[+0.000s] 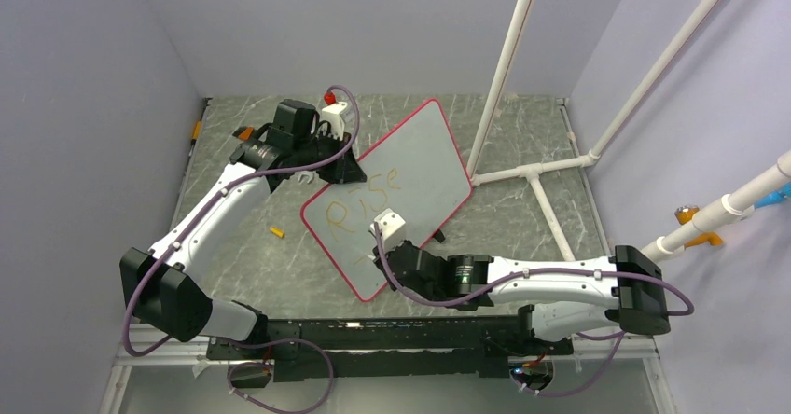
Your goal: Write a sentence on the whiteboard
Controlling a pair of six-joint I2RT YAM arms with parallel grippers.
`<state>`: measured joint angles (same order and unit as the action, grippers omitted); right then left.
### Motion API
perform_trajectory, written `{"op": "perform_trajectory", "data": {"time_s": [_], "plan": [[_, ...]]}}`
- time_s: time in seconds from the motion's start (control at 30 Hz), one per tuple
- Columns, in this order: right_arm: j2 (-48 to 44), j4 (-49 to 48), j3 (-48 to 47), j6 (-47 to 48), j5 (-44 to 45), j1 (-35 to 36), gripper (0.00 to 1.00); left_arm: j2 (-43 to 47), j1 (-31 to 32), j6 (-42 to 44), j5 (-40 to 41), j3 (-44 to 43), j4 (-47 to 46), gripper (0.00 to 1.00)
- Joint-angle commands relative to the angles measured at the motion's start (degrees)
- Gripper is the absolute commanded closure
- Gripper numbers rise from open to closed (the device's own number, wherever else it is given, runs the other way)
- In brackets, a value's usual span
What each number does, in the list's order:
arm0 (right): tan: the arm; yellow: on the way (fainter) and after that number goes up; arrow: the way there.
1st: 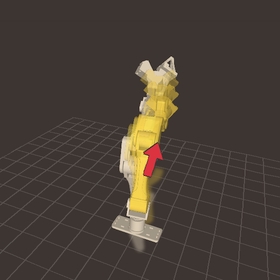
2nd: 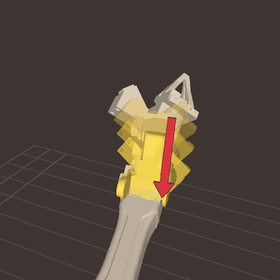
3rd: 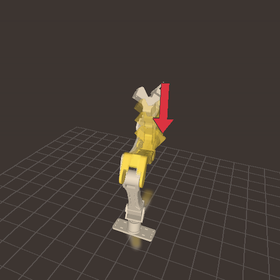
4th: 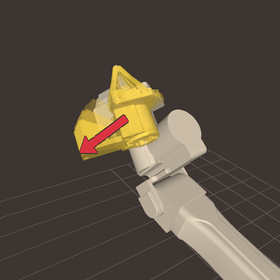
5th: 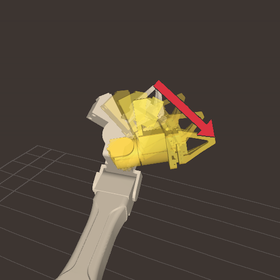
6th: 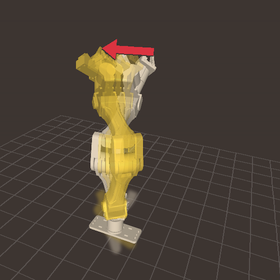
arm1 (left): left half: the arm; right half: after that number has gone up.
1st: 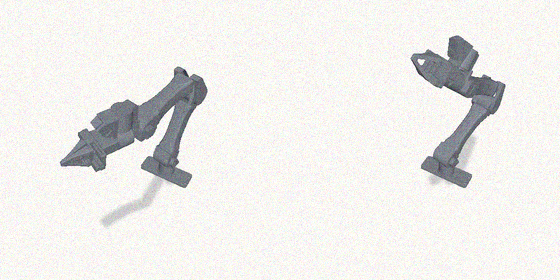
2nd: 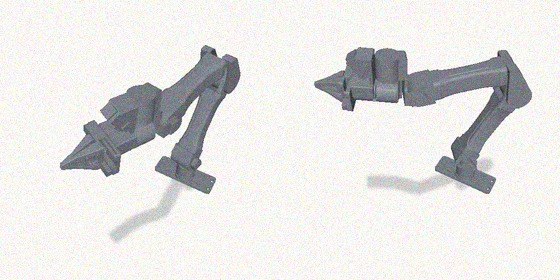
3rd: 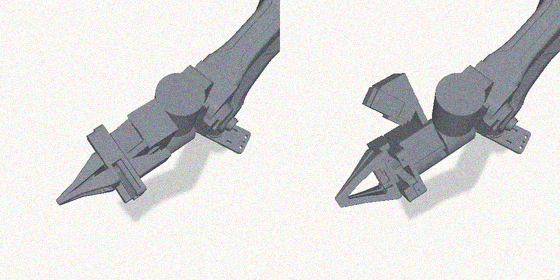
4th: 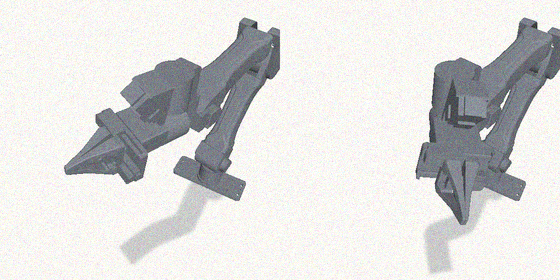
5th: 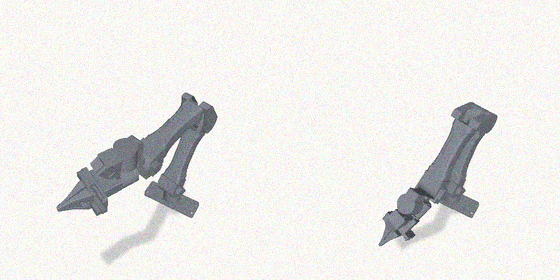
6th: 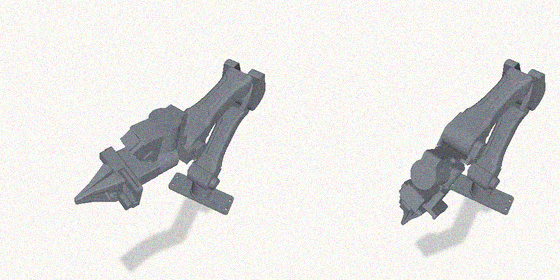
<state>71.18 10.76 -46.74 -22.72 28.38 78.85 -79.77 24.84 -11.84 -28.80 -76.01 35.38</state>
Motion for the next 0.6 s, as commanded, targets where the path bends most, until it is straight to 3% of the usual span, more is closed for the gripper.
{"op": "perform_trajectory", "data": {"time_s": [0.0,0.3,0.57], "plan": [[-3.43,-0.03,-1.37,0.03,0.26,-0.55,1.0,-1.18,-1.29,6.8,20.71,0.86,-1.8,1.0],[-6.21,-4.94,-0.58,2.46,-5.91,-0.15,1.0,-0.93,-1.29,6.83,20.8,0.86,-1.76,1.0],[-0.88,-3.37,-5.16,2.1,-3.36,-0.1,1.0,-0.62,-1.29,6.87,20.71,0.95,-1.85,1.0]]}}
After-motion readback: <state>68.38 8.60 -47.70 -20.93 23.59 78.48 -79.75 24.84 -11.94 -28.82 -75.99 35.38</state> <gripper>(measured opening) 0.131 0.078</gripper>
